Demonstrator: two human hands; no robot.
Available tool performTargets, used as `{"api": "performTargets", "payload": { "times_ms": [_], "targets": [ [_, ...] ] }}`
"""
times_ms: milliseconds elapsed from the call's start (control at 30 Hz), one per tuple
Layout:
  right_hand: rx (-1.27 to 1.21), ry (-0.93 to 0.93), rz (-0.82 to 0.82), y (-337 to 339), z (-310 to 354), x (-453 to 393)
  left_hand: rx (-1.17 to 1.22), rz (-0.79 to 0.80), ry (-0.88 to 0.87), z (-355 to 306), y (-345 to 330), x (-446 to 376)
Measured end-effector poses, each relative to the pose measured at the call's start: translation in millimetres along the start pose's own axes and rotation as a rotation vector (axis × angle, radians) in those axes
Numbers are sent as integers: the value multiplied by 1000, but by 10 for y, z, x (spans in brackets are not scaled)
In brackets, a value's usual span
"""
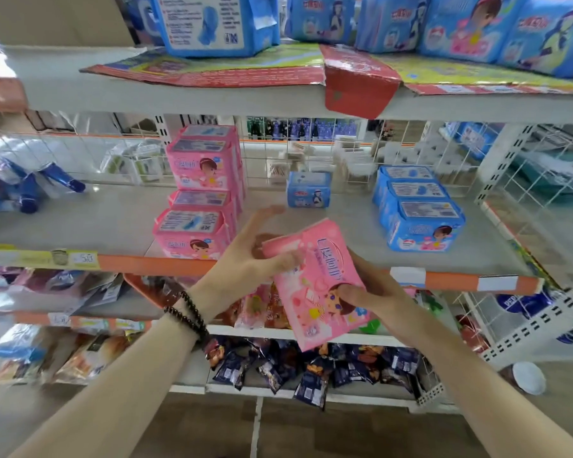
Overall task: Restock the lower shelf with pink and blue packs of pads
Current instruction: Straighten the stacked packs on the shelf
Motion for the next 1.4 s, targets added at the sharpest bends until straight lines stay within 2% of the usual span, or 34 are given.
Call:
{"api": "performTargets", "payload": {
  "times_ms": [167,300,500,600,933,1033,1400],
  "targets": [
    [17,24,29,2,13,14,-80,11,-10,-8,-56,32],
    [25,2,7,48,30,29,-19,-29,-17,-41,-103,45],
    [-19,-80,-163,252,-59,41,73,-129,-29,-1,-109,32],
    [-96,-82,-199,293,-99,86,121,-187,-14,66,-96,35],
    [-309,-124,-172,87,-258,180,255,-377,-27,154,-160,202],
    [-351,-115,-216,101,-226,187,262,-428,-19,173,-190,271],
    [-370,-41,-341,176,-147,164,265,-363,12,238,-263,408]
  ]
}}
Point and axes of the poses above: each hand's wrist, its own x-axis away from the middle knuckle, its own y-axis out of the back of the hand, z = x × y, the point moved 5 cm from there along -x, towards the middle knuckle, and after that the axes turned 13 degrees about -y, right-handed, at the moved point
